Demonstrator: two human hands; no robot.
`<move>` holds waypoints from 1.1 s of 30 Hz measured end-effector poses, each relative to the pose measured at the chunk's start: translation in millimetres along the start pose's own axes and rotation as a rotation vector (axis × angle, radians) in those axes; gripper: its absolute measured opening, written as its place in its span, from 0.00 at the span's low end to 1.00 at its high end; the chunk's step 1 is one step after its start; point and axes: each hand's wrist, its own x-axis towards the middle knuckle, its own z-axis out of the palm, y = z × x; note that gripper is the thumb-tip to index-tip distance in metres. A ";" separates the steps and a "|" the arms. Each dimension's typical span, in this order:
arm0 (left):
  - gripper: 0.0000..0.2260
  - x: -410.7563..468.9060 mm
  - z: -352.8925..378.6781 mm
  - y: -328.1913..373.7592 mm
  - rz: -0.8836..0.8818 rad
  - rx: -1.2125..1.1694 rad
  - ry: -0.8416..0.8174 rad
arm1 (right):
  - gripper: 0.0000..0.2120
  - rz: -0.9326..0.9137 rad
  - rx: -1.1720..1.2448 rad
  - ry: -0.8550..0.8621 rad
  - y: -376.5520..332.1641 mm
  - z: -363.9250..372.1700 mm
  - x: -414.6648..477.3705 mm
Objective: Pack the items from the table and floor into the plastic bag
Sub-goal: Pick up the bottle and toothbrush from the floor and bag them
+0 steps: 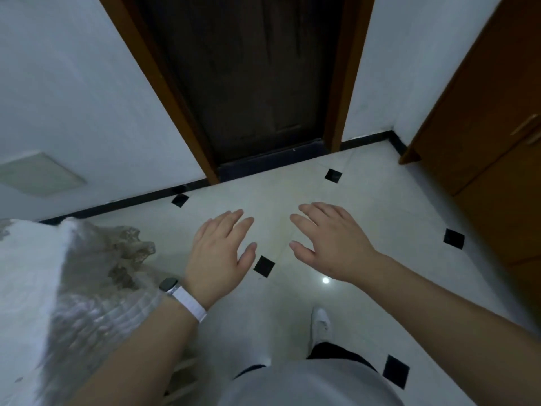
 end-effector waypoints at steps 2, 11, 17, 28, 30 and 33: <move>0.21 31.8 -4.6 -3.9 -0.038 0.030 0.015 | 0.25 -0.053 0.015 0.003 22.0 -7.7 36.4; 0.20 91.6 -20.4 -75.1 -0.263 0.148 0.076 | 0.27 -0.294 0.029 -0.054 28.7 -15.1 194.5; 0.19 111.2 -7.3 -157.7 -0.387 0.136 0.139 | 0.28 -0.413 0.017 -0.153 -11.1 13.2 299.8; 0.20 182.4 -31.3 -358.7 -0.541 0.067 0.230 | 0.28 -0.564 -0.082 -0.158 -125.5 21.4 515.5; 0.19 183.7 -41.0 -385.2 -0.593 0.080 0.256 | 0.27 -0.608 -0.068 -0.130 -146.6 26.3 543.5; 0.18 181.7 -51.8 -419.8 -0.633 0.141 0.301 | 0.26 -0.672 -0.055 -0.100 -174.6 37.3 584.6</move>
